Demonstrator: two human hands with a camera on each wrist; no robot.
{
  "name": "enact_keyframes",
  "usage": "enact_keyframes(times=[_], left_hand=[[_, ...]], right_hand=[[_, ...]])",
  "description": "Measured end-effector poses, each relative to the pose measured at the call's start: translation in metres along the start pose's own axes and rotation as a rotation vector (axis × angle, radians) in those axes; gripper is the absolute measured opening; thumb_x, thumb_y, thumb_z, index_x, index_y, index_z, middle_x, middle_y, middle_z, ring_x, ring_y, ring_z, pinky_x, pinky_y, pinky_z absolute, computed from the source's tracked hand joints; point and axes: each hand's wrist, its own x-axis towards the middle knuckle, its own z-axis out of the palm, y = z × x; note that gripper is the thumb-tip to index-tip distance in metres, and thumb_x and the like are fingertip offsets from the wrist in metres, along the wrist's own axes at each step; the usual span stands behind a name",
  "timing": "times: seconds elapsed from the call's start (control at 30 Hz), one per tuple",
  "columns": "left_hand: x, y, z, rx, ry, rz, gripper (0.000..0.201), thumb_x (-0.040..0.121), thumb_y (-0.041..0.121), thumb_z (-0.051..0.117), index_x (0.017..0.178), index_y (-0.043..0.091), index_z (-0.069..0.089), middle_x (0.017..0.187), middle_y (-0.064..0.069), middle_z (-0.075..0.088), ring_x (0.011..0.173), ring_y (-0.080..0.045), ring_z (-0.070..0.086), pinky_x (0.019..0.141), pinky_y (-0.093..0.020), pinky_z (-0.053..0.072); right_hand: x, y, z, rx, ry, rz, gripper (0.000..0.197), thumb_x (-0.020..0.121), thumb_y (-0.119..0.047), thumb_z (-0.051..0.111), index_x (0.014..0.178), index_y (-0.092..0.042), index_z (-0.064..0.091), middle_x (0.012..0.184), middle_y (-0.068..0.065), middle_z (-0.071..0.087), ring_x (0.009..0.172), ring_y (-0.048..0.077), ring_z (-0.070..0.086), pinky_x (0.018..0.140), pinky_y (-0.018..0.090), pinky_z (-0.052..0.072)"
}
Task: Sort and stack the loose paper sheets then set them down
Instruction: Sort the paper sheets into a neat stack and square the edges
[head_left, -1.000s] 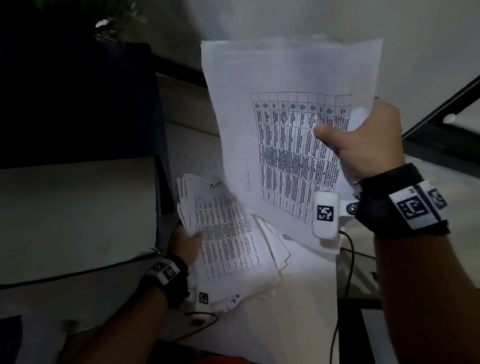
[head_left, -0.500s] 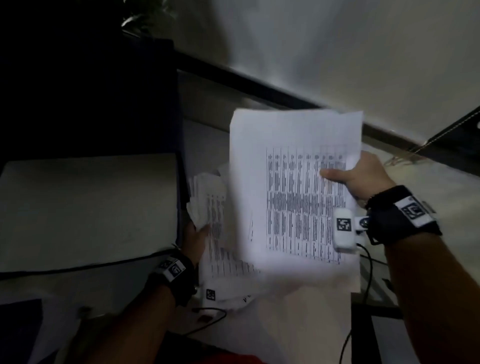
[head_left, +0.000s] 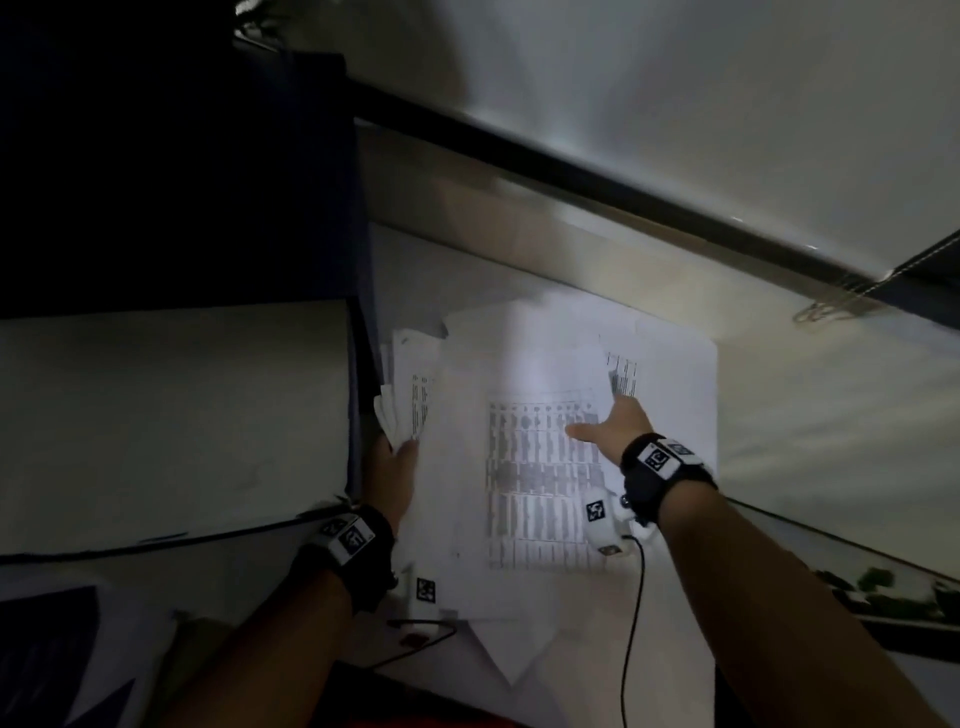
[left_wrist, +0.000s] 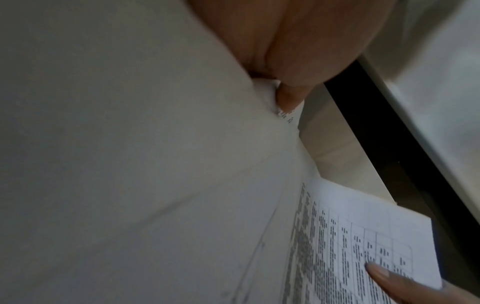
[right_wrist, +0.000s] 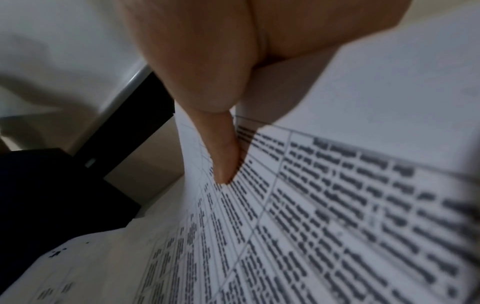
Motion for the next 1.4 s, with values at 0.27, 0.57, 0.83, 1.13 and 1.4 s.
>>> enact_keyframes(times=[0.27, 0.57, 0.83, 1.13, 1.4], left_hand=[[0.011, -0.009, -0.002, 0.239, -0.011, 0.002, 0.040, 0.091, 0.013, 0.059, 0.131, 0.009, 0.053, 0.124, -0.007, 0.062, 0.111, -0.026, 0.060, 0.095, -0.033, 0.047], [0.006, -0.009, 0.000, 0.191, 0.041, -0.001, 0.039, 0.093, 0.005, 0.050, 0.132, 0.007, 0.051, 0.124, -0.010, 0.061, 0.105, -0.023, 0.057, 0.090, -0.029, 0.043], [0.007, -0.002, -0.006, 0.215, 0.000, 0.009, 0.049, 0.094, 0.008, 0.057, 0.141, 0.010, 0.045, 0.137, -0.010, 0.056, 0.124, -0.028, 0.054, 0.099, -0.028, 0.039], [0.012, -0.003, -0.008, 0.276, -0.065, -0.012, 0.051, 0.093, 0.008, 0.054, 0.142, 0.011, 0.042, 0.137, -0.008, 0.055, 0.124, -0.029, 0.053, 0.100, -0.029, 0.038], [0.013, 0.004, -0.004, 0.191, -0.075, -0.040, 0.060, 0.085, 0.029, 0.055, 0.142, 0.013, 0.041, 0.134, -0.006, 0.055, 0.120, -0.026, 0.054, 0.099, -0.031, 0.040]], right_hand=[[0.005, -0.016, 0.012, -0.111, -0.001, -0.020, 0.078, 0.088, -0.041, 0.072, 0.147, -0.009, 0.033, 0.143, 0.010, 0.050, 0.129, 0.034, 0.053, 0.094, 0.034, 0.049], [-0.014, 0.040, 0.008, 0.112, 0.186, 0.123, 0.036, 0.091, -0.027, 0.071, 0.115, -0.001, 0.067, 0.097, 0.011, 0.067, 0.079, 0.024, 0.059, 0.048, 0.018, 0.035], [-0.010, 0.027, -0.015, 0.134, 0.193, 0.014, 0.031, 0.083, -0.020, 0.080, 0.106, -0.010, 0.063, 0.102, 0.006, 0.061, 0.084, 0.024, 0.057, 0.051, 0.021, 0.038], [0.013, 0.010, -0.009, 0.171, 0.242, -0.084, 0.028, 0.089, -0.024, 0.074, 0.109, -0.007, 0.065, 0.101, 0.005, 0.063, 0.090, 0.022, 0.057, 0.080, 0.026, 0.043], [0.045, -0.044, -0.014, -0.421, -0.014, -0.453, 0.011, 0.087, -0.023, 0.072, 0.093, -0.014, 0.070, 0.099, 0.010, 0.071, 0.092, 0.027, 0.065, 0.072, 0.026, 0.041]])
